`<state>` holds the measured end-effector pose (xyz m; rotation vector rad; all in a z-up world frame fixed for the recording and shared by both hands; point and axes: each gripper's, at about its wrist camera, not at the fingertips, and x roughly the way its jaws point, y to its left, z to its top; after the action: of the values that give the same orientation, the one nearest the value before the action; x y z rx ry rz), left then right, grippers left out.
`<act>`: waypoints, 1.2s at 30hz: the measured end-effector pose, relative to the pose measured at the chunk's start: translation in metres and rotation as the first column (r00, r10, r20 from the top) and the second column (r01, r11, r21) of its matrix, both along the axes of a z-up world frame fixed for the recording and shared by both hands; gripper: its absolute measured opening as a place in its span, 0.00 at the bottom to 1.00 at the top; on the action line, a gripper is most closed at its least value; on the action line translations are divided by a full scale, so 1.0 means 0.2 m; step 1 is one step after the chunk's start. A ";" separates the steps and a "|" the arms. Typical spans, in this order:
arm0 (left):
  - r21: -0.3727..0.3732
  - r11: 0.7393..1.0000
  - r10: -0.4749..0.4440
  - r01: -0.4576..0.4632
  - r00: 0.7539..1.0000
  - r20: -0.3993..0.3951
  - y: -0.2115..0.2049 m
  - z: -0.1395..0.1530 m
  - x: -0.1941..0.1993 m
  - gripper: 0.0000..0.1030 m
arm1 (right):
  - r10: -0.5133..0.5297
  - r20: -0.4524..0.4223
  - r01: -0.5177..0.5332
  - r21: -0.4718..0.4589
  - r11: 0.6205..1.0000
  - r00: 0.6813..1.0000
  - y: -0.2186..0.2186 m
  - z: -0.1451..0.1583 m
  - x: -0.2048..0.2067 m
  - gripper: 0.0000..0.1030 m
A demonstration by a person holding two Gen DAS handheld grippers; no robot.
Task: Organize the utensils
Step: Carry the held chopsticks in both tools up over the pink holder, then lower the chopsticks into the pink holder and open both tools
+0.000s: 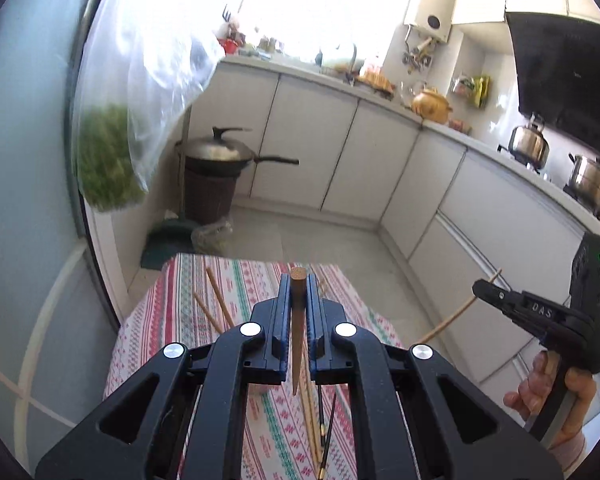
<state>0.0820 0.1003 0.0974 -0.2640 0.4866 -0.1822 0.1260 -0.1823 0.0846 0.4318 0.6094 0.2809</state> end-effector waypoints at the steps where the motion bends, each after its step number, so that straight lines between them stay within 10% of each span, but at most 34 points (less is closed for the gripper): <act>1: -0.006 1.000 0.011 -0.011 1.000 0.011 0.01 0.03 0.01 0.06 | 0.002 0.011 -0.003 0.003 1.000 1.000 0.00 0.02 0.00 0.06; 22: 0.001 0.996 0.092 -0.092 0.992 -0.088 0.11 -0.16 0.37 0.08 | 0.036 -0.029 -0.034 0.064 0.997 0.999 0.06 -0.02 0.16 0.06; 30: -0.059 0.987 0.150 -0.150 0.989 -0.010 0.20 -0.12 0.24 0.52 | 0.030 0.005 -0.030 0.095 0.995 1.000 0.12 0.05 0.17 0.06; 36: -0.033 0.980 0.195 -0.195 0.981 0.014 0.24 -0.09 0.19 0.54 | 0.019 0.007 -0.019 0.096 0.995 1.000 0.24 0.04 0.24 0.06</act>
<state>0.1201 0.1491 0.0787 -0.3393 0.4378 -0.0011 0.1742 -0.1335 0.0922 0.5178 0.5955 0.3308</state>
